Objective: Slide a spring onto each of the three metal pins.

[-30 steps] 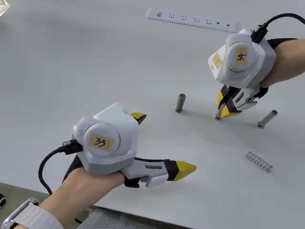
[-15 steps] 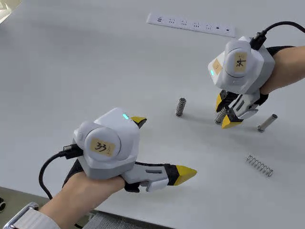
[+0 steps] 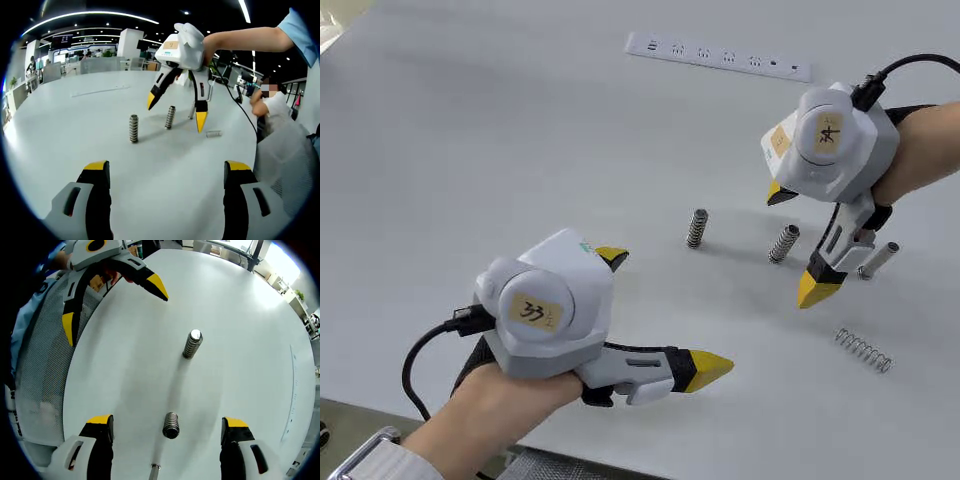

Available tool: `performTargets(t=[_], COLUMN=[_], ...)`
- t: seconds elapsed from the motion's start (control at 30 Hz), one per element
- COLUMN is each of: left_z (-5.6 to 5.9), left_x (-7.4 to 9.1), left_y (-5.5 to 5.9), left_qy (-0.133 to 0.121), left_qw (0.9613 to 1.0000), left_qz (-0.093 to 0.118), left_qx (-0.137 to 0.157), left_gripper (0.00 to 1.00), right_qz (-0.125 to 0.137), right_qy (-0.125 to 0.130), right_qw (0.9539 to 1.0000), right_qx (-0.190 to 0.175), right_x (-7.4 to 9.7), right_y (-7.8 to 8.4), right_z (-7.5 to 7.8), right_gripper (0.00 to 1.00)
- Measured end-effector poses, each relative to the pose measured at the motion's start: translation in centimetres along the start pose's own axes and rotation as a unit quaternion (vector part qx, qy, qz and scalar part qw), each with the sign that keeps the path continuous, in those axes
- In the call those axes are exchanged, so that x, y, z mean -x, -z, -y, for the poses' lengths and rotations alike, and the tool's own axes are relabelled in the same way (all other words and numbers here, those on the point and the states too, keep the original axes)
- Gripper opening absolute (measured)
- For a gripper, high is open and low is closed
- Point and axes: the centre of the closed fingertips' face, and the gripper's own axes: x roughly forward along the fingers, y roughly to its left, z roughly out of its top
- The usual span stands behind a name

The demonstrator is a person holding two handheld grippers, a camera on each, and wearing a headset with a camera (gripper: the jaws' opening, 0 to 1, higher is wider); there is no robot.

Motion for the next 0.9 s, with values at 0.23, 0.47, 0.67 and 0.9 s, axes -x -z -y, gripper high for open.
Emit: performTargets(t=[0.23,0.47,0.67,0.9], left_z=[-0.2,-0.3,-0.3,-0.1], left_x=[0.1,0.3,0.4,0.7], left_y=[-0.2,-0.6,-0.7,-0.6], left_qy=[-0.001,-0.001,-0.002,0.001], left_qw=[1.0000,0.9999,0.9998,0.9994], left_qz=[0.000,0.002,0.001,-0.007], left_qx=[-0.006,-0.011,-0.018,-0.033], left_gripper=[0.94,0.94,0.97,0.99], right_qz=[0.014,0.030,0.043,0.062], right_qy=[0.011,0.017,0.028,0.040], right_qw=[0.9998,0.9992,0.9984,0.9964], right_qx=[-0.009,-0.022,-0.024,-0.042], right_x=[0.2,0.9,1.7,2.8], right_y=[-0.3,-0.6,-0.7,-0.4], right_z=[-0.1,-0.5,-1.1,-1.7], right_gripper=[0.99,0.99,0.99,0.98])
